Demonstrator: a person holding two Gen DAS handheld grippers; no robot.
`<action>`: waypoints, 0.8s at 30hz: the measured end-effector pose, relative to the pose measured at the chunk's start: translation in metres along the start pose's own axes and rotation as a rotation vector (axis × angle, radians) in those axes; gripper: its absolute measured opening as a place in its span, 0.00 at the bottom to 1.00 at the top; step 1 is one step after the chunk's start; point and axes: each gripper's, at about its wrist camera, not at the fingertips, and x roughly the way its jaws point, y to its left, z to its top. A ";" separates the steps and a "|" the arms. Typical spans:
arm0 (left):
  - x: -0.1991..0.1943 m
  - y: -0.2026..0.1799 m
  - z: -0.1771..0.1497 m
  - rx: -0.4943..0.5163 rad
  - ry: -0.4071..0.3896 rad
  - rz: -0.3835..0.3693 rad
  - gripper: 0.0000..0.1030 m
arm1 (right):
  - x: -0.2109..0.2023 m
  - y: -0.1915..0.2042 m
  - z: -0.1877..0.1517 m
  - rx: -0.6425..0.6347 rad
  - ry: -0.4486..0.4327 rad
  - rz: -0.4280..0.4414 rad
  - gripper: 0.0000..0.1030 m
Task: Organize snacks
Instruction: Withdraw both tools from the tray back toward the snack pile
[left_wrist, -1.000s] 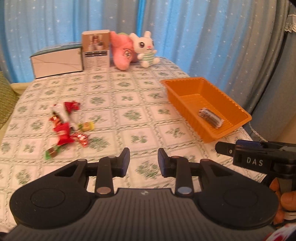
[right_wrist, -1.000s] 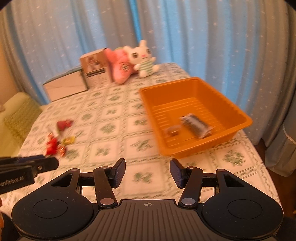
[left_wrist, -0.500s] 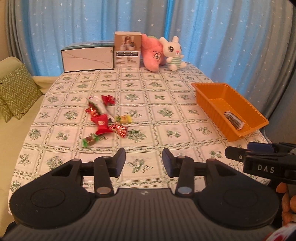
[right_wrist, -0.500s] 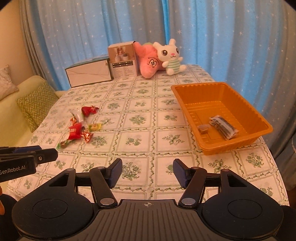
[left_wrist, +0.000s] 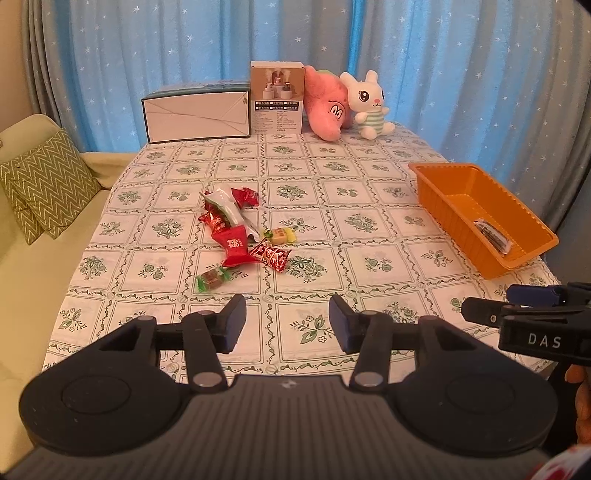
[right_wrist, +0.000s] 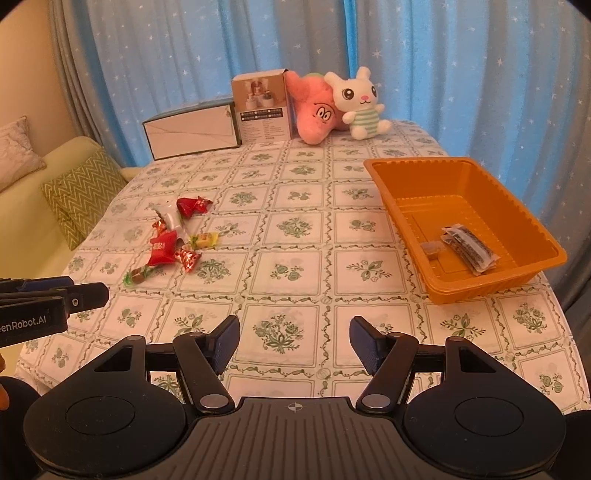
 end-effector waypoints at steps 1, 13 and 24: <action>0.001 0.001 0.000 -0.002 0.002 -0.001 0.44 | 0.002 0.001 0.000 -0.004 0.001 0.003 0.64; 0.027 0.041 0.000 0.012 0.046 0.002 0.44 | 0.038 0.021 0.005 -0.054 0.040 0.049 0.64; 0.080 0.079 0.015 0.150 0.111 -0.046 0.44 | 0.094 0.047 0.023 -0.119 0.057 0.132 0.64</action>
